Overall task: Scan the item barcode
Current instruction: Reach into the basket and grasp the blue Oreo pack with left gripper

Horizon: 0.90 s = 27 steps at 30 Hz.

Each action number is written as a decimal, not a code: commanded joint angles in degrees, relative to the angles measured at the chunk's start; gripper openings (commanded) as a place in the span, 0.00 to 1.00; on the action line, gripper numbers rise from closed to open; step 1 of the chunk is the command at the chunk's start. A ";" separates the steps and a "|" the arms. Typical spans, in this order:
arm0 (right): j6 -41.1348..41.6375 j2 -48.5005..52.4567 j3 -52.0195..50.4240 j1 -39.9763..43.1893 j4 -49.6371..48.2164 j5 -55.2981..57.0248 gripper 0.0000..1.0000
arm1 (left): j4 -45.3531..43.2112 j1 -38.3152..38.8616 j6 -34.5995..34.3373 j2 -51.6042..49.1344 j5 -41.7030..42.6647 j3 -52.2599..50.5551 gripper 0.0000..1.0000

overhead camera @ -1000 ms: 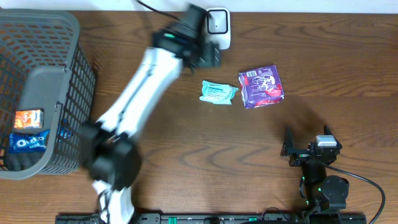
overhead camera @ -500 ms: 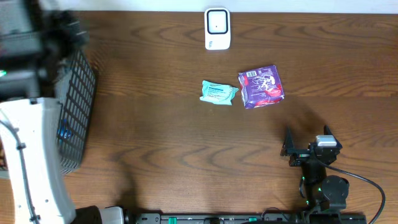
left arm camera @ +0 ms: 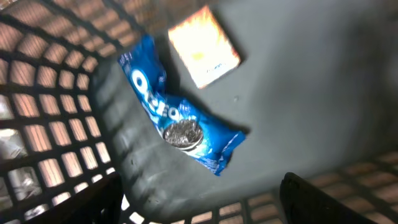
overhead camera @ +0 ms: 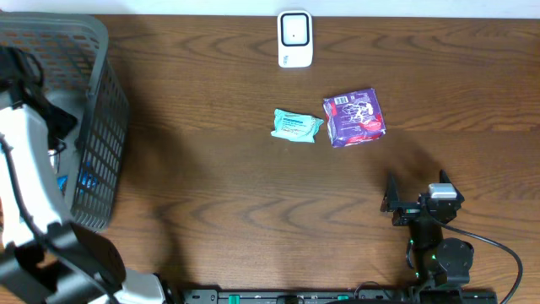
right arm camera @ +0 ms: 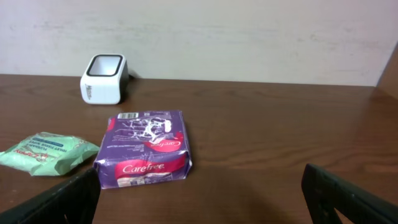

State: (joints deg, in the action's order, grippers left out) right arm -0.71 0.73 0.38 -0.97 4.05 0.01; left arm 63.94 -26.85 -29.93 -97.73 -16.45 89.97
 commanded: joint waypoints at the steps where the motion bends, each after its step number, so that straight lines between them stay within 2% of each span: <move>1: -0.66 -0.07 -0.07 -0.20 0.24 0.50 0.99 | -0.96 -0.35 -3.13 -3.26 -0.81 -2.71 0.81; 15: -0.66 -0.07 -0.07 -0.20 0.24 0.50 0.99 | -3.37 -1.46 -10.49 -16.94 -0.52 -4.44 0.82; 16: -0.66 -0.07 -0.07 -0.20 0.24 0.50 0.99 | -3.37 -1.46 -10.49 -17.94 -0.33 -4.44 0.96; 17: -0.66 -0.07 -0.07 -0.20 0.24 0.50 0.99 | -3.37 -1.49 -10.47 -19.19 0.39 -4.44 0.96; 24: -0.66 -0.07 -0.07 -0.20 0.24 0.52 0.99 | -3.39 -1.49 -10.45 -23.65 2.49 -4.44 0.94; 27: -0.66 -0.07 -0.07 -0.20 0.24 0.52 0.99 | -3.41 -1.49 -10.43 -23.67 2.47 -4.44 0.83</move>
State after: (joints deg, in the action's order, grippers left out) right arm -0.71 0.73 0.38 -0.97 4.05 0.01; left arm 60.18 -28.01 -39.75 -117.80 -14.92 86.74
